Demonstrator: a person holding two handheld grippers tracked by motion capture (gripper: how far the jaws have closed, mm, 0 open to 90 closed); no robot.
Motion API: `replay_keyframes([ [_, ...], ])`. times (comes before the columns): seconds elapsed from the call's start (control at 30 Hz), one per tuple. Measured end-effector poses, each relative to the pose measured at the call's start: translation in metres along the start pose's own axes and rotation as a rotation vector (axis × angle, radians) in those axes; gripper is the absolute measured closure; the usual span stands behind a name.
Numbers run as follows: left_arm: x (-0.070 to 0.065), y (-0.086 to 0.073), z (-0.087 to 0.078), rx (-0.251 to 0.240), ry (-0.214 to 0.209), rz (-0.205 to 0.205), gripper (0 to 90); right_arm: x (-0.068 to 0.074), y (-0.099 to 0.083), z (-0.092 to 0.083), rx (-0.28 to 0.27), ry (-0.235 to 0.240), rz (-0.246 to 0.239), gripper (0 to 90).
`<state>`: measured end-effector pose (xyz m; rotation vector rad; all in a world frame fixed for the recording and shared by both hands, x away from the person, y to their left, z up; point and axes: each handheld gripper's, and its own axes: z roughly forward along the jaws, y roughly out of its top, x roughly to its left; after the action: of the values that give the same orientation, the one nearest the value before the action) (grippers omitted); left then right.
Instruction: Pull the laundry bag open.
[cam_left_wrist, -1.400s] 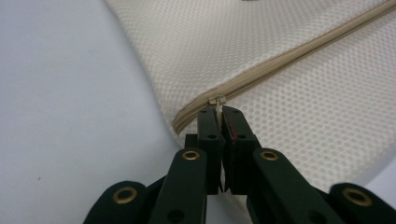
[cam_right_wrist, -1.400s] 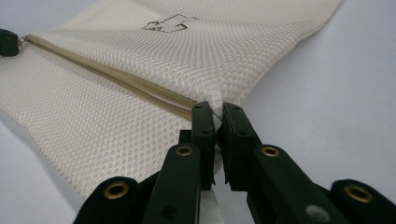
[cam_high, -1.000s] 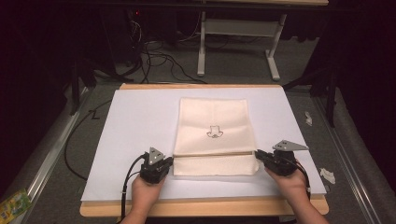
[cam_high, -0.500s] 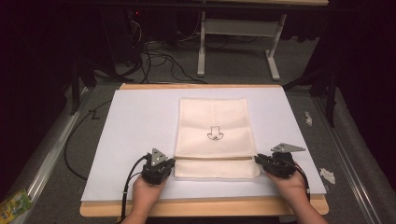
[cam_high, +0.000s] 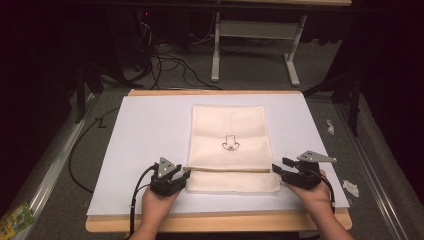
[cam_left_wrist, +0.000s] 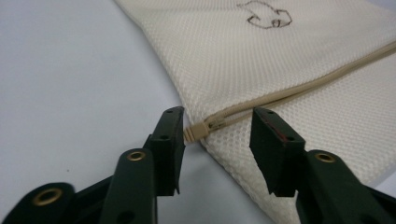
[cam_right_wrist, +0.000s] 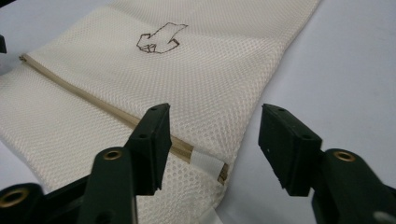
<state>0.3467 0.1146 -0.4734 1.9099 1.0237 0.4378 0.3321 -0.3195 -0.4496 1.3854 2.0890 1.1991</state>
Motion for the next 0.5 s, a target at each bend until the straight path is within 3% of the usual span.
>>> replay_keyframes([
  [0.07, 0.004, 0.003, -0.004, -0.014, 0.01, 0.007, 46.4, -0.004, 0.001, -0.002, -0.006, -0.007, 0.007, 35.3],
  [0.2, 0.012, 0.006, -0.01, -0.015, 0.023, 0.011, 40.7, -0.007, 0.001, -0.005, -0.022, -0.022, 0.004, 28.5],
  [0.33, 0.024, 0.007, -0.023, -0.015, 0.067, 0.051, 35.8, -0.011, 0.001, -0.012, -0.043, -0.056, -0.024, 24.5],
  [0.4, 0.036, 0.004, -0.035, -0.016, 0.086, 0.048, 28.9, -0.015, 0.001, -0.017, -0.052, -0.075, -0.041, 25.4],
  [0.5, 0.042, 0.0, -0.042, -0.021, 0.099, 0.043, 22.5, -0.02, -0.001, -0.023, -0.065, -0.11, -0.078, 22.8],
])
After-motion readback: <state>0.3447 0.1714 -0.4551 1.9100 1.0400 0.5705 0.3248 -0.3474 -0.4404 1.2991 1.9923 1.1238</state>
